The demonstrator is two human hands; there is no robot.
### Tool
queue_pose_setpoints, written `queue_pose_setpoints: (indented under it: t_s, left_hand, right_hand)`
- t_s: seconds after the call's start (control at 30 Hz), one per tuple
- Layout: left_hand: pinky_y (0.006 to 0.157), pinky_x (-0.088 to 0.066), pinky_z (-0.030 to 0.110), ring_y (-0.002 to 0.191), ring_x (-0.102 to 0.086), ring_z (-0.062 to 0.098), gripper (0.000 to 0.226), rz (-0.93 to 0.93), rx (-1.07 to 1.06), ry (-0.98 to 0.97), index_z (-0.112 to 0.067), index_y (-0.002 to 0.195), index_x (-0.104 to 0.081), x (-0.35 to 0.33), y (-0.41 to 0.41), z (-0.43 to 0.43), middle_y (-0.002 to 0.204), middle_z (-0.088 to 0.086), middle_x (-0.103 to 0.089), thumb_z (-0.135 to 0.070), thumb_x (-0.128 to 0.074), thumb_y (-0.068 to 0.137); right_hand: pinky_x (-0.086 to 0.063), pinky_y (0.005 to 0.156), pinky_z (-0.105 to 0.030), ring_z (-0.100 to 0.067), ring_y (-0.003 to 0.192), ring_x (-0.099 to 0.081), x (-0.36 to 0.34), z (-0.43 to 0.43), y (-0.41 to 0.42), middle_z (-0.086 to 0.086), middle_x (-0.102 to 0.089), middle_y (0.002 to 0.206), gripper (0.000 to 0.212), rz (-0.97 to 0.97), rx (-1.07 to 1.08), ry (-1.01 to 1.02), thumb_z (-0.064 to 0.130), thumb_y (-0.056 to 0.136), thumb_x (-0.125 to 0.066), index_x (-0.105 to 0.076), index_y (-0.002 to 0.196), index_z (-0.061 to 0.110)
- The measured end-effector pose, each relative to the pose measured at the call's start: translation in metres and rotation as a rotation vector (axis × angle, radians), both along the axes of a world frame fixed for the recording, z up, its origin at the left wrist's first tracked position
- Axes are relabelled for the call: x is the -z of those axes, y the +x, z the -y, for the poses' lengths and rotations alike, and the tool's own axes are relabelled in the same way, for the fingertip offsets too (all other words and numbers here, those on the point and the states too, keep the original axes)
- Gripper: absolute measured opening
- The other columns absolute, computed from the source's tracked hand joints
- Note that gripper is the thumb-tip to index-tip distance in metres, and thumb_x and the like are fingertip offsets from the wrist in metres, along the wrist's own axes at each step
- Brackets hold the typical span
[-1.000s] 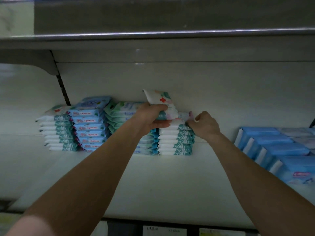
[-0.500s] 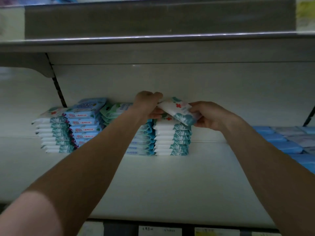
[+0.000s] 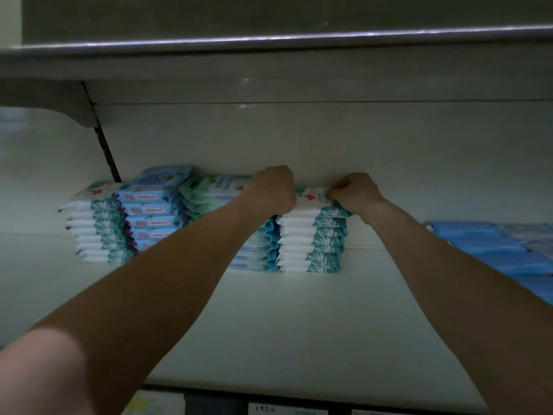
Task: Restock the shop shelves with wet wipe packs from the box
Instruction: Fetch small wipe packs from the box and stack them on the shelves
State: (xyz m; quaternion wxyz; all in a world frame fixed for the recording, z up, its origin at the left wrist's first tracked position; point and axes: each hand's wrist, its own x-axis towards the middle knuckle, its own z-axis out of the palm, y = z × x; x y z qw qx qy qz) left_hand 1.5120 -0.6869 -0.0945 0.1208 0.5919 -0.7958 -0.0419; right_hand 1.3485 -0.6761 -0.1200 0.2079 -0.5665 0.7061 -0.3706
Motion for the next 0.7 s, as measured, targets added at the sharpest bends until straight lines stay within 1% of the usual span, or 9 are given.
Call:
queue_pose_setpoints:
  t_s: [0.07, 0.13, 0.2, 0.27, 0.37, 0.43, 0.53, 0.6, 0.7]
  left_hand:
    - [0.074, -0.045, 0.032, 0.095, -0.060, 0.026, 0.009, 0.081, 0.023, -0.065, -0.011, 0.089, -0.062, -0.003, -0.002, -0.003, 0.093, 0.006, -0.061, -0.009, -0.054, 0.086]
    - [0.089, -0.042, 0.036, 0.112, -0.052, 0.027, 0.031, 0.188, 0.106, -0.100, -0.018, 0.120, -0.060, -0.003, -0.004, -0.005, 0.118, 0.005, -0.058, -0.023, -0.057, 0.089]
    - [0.106, -0.029, 0.043, 0.121, -0.046, 0.027, 0.049, 0.301, 0.180, -0.065, -0.027, 0.137, -0.049, -0.002, -0.004, -0.008, 0.132, 0.001, -0.053, -0.035, -0.059, 0.089]
    - [0.111, -0.019, 0.049, 0.117, -0.051, 0.024, 0.049, 0.372, 0.174, -0.050, -0.030, 0.136, -0.050, 0.002, -0.003, -0.006, 0.128, -0.001, -0.057, -0.035, -0.060, 0.088]
    - [0.111, -0.011, 0.054, 0.112, -0.055, 0.022, 0.040, 0.425, 0.136, -0.103, -0.029, 0.127, -0.058, 0.007, -0.006, -0.002, 0.119, -0.003, -0.063, -0.031, -0.060, 0.088]
    - [0.112, -0.008, 0.055, 0.111, -0.054, 0.022, 0.035, 0.461, 0.115, -0.127, -0.029, 0.124, -0.060, 0.008, -0.009, -0.003, 0.116, -0.003, -0.063, -0.030, -0.059, 0.089]
    - [0.113, -0.007, 0.056, 0.115, -0.048, 0.023, 0.033, 0.507, 0.098, -0.157, -0.029, 0.124, -0.060, 0.010, -0.011, -0.006, 0.116, -0.002, -0.061, -0.029, -0.057, 0.092]
    - [0.113, -0.007, 0.057, 0.120, -0.044, 0.024, 0.034, 0.543, 0.105, -0.166, -0.029, 0.127, -0.058, 0.010, -0.008, -0.009, 0.120, 0.000, -0.059, -0.032, -0.055, 0.093]
    - [0.113, -0.007, 0.062, 0.125, -0.041, 0.027, 0.038, 0.592, 0.129, -0.184, -0.031, 0.132, -0.055, 0.008, -0.002, -0.013, 0.122, 0.003, -0.056, -0.038, -0.053, 0.094]
  right_hand:
    - [-0.034, 0.058, -0.024, -0.018, 0.064, -0.048, 0.000, -0.002, -0.001, -0.006, -0.049, 0.065, 0.029, 0.006, -0.028, 0.002, 0.009, 0.082, -0.064, -0.048, 0.058, 0.013]
    - [-0.033, 0.059, -0.024, -0.018, 0.069, -0.047, -0.005, -0.007, -0.006, -0.004, -0.050, 0.067, 0.021, 0.092, -0.077, 0.040, 0.011, 0.082, -0.064, -0.053, 0.064, 0.012]
    - [-0.042, 0.069, -0.027, -0.017, 0.082, -0.052, -0.012, -0.016, -0.011, -0.003, -0.056, 0.081, 0.008, 0.151, -0.115, 0.122, 0.018, 0.084, -0.067, -0.062, 0.085, 0.012]
    - [-0.051, 0.076, -0.030, -0.016, 0.090, -0.056, -0.013, -0.023, -0.015, -0.001, -0.060, 0.094, 0.015, 0.177, -0.147, 0.228, 0.023, 0.086, -0.067, -0.060, 0.095, 0.013]
    - [-0.055, 0.070, -0.029, -0.014, 0.073, -0.061, -0.007, -0.028, -0.012, -0.004, -0.062, 0.085, 0.012, 0.255, -0.178, 0.219, 0.018, 0.090, -0.065, -0.057, 0.090, 0.010]
    - [-0.055, 0.065, -0.027, -0.013, 0.067, -0.060, -0.001, -0.027, -0.009, -0.005, -0.061, 0.083, 0.016, 0.275, -0.153, 0.155, 0.016, 0.091, -0.064, -0.055, 0.100, 0.008]
    - [-0.055, 0.070, -0.031, -0.017, 0.080, -0.061, 0.000, -0.030, -0.010, -0.003, -0.060, 0.093, 0.022, 0.205, -0.162, 0.148, 0.025, 0.090, -0.065, -0.056, 0.107, 0.014]
    - [-0.055, 0.076, -0.033, -0.020, 0.093, -0.060, -0.002, -0.034, -0.017, -0.001, -0.058, 0.104, 0.035, 0.130, -0.224, 0.209, 0.030, 0.087, -0.068, -0.053, 0.118, 0.023]
    - [-0.054, 0.075, -0.031, -0.020, 0.091, -0.061, 0.001, -0.039, -0.021, -0.007, -0.058, 0.110, 0.067, -0.006, -0.344, 0.278, 0.018, 0.083, -0.073, -0.038, 0.140, 0.023]
